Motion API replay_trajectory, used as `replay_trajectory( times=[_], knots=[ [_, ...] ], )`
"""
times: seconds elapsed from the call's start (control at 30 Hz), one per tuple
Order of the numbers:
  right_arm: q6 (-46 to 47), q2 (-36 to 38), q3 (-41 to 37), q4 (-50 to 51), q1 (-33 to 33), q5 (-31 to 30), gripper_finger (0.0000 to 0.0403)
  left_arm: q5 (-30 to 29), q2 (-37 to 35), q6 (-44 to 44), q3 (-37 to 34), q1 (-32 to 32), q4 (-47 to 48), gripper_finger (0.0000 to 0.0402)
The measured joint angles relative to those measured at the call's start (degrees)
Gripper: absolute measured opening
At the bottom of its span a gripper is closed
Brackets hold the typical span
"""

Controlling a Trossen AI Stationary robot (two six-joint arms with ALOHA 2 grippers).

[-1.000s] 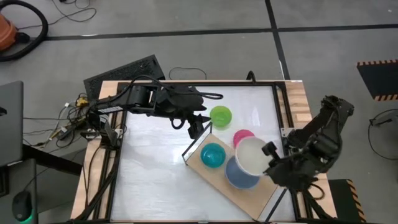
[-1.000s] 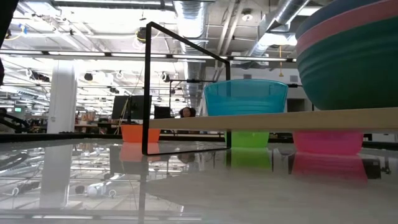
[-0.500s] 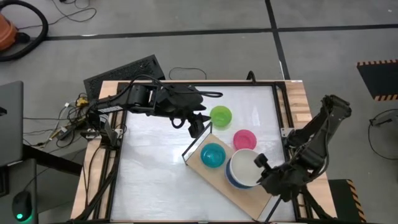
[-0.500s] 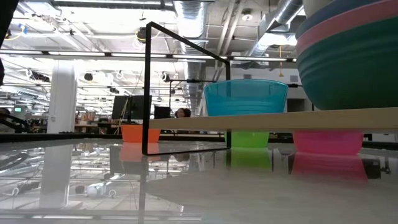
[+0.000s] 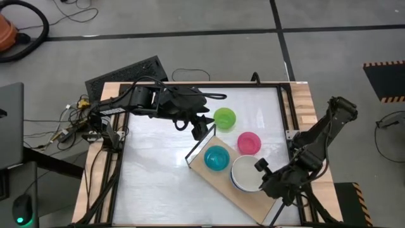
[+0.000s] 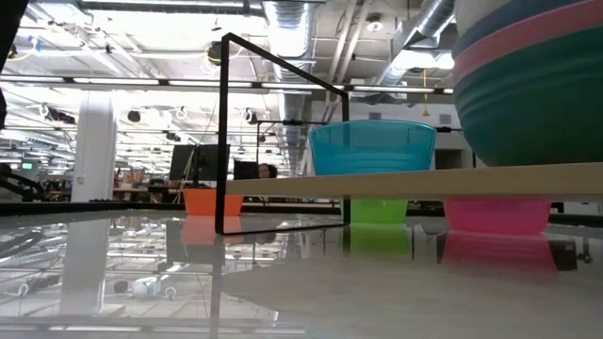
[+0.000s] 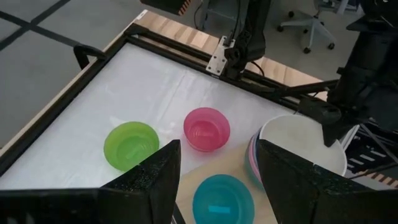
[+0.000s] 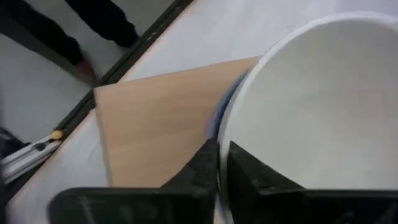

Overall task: Place and stack bowls onto a shelf
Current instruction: Stack the large white bowl on the large light blue bowl on the shelf, then move the small pink bowl to the top center table

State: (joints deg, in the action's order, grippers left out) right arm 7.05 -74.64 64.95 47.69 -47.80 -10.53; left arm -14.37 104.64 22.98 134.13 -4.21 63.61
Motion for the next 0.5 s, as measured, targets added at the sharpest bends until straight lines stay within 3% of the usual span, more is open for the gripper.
replay_trajectory(
  times=[0.33,0.5],
  knots=[
    [0.9,0.5,0.4,-0.1,0.7,0.0,0.0151,0.0,0.0,0.1,0.0,0.0,0.0,0.0194],
    [-0.9,0.8,5.1,0.2,1.3,0.0,0.0191,0.0,0.0,-0.5,0.0,0.0,-0.2,0.0194]
  ],
)
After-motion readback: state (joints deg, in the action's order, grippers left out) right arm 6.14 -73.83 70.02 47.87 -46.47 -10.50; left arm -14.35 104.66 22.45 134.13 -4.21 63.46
